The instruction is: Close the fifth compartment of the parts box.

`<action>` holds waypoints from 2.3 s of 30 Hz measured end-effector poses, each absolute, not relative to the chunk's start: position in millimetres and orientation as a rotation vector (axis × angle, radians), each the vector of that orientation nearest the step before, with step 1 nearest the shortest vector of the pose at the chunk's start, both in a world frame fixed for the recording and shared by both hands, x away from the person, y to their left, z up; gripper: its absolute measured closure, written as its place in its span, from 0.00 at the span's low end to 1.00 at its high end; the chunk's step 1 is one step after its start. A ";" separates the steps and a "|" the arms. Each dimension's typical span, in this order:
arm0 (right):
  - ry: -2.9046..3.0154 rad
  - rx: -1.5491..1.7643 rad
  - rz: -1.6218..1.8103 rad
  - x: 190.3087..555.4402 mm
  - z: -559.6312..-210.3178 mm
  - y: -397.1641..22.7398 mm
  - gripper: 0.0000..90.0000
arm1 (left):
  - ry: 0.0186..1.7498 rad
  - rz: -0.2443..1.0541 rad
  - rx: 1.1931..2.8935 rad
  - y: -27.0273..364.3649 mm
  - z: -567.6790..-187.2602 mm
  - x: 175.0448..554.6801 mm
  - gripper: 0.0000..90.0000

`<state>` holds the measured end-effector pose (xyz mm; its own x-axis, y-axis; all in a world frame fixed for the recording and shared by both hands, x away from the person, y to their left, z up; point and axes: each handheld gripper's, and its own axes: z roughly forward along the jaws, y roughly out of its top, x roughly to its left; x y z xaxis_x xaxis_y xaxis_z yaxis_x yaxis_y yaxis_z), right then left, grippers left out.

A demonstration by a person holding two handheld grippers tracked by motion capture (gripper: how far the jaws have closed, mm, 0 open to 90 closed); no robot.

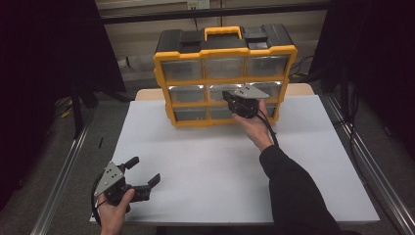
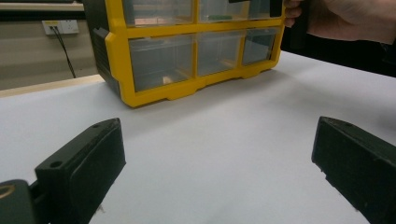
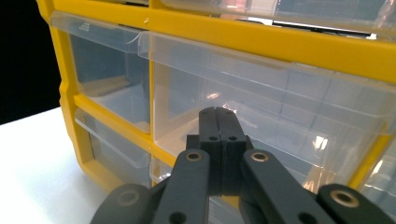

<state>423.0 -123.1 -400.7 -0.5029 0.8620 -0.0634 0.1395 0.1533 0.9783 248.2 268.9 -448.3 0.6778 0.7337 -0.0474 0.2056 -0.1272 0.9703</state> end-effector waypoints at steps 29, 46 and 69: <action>1.815 0.965 1.396 427.3 -406.0 -128.4 0.98 | 0.761 0.528 1.669 266.3 -448.3 253.8 0.03; 1.838 0.990 1.504 394.9 -398.8 -133.3 0.26 | 0.753 0.529 1.671 267.1 -448.1 251.3 0.03; 1.758 1.064 1.511 350.6 -403.9 -179.0 0.00 | 0.767 0.540 1.669 268.1 -448.0 251.3 0.03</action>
